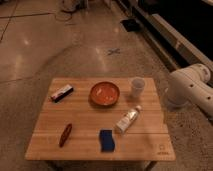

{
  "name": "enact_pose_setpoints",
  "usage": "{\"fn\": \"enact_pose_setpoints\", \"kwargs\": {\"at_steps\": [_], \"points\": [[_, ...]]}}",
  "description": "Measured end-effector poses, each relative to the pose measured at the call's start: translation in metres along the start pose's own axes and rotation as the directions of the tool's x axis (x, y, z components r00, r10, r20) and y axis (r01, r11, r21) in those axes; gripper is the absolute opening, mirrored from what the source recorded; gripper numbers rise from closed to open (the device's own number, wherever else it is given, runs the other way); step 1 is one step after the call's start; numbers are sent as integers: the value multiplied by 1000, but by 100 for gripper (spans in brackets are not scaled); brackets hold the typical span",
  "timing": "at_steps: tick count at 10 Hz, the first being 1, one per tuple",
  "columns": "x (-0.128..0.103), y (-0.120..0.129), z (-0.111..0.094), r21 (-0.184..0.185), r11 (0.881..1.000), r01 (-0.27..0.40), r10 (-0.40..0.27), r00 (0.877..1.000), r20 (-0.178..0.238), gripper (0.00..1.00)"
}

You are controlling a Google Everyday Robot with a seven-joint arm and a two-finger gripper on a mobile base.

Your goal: Move the arm in a circular motion

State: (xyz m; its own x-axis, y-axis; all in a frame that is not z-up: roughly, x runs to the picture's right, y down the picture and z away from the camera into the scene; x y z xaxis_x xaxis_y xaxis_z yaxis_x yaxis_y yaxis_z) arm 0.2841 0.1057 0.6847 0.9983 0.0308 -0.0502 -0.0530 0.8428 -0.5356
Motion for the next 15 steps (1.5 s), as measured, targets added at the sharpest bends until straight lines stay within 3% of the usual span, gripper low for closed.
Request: {"fn": "enact_pose_setpoints", "kwargs": {"at_steps": [12,15], "points": [[3,-5,4,-11,1000,-5,5,1000,-9,65],[-28,-56,16,-39,999,32,-32,999,-12,65]]}}
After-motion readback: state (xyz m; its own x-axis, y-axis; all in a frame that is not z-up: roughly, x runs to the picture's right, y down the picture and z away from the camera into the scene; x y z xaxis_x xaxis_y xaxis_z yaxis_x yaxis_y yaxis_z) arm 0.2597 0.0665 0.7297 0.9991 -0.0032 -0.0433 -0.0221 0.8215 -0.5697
